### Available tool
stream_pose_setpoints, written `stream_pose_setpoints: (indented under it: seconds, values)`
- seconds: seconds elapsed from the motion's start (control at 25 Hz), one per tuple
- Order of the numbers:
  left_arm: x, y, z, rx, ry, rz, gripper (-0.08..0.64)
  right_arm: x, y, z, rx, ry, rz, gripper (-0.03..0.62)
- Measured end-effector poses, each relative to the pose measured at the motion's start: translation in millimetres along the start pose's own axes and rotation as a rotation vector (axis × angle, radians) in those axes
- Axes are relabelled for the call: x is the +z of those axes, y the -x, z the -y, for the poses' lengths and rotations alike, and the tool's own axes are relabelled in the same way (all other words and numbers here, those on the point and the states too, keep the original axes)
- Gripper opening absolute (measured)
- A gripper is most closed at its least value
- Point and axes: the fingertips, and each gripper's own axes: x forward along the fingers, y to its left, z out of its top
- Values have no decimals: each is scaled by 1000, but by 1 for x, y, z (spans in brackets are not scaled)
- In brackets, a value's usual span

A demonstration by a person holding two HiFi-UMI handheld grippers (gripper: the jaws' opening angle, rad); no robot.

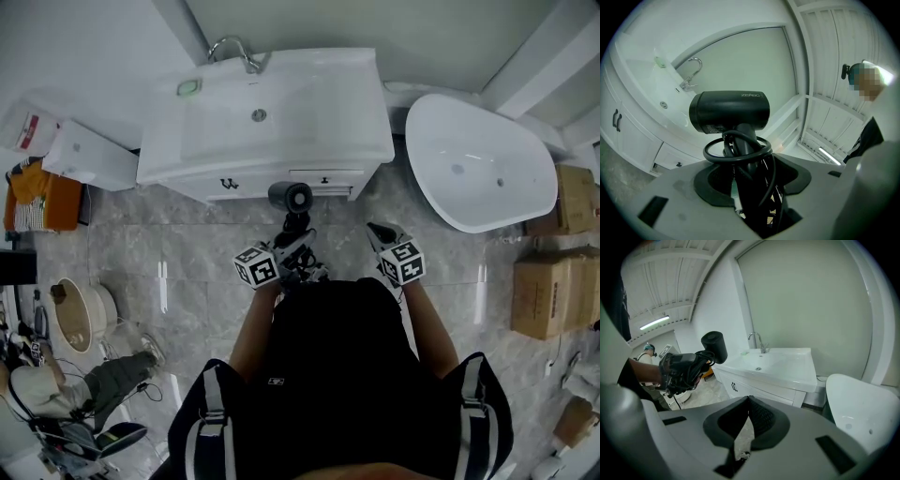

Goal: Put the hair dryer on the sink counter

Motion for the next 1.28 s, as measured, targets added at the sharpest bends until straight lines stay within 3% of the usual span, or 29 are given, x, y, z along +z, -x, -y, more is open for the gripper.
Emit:
stream_pose_setpoints:
  seconds: [0.28, 1.0, 1.28]
  values:
    - [8, -9, -1, 17, -4, 2, 235, -3, -1, 10, 15, -12, -18, 58]
    - [22, -49, 10, 153, 18, 153, 235, 33, -10, 62, 178, 99, -44, 58]
    - [17, -77, 16, 179, 16, 167, 235, 35, -5, 91, 205, 106, -47, 58]
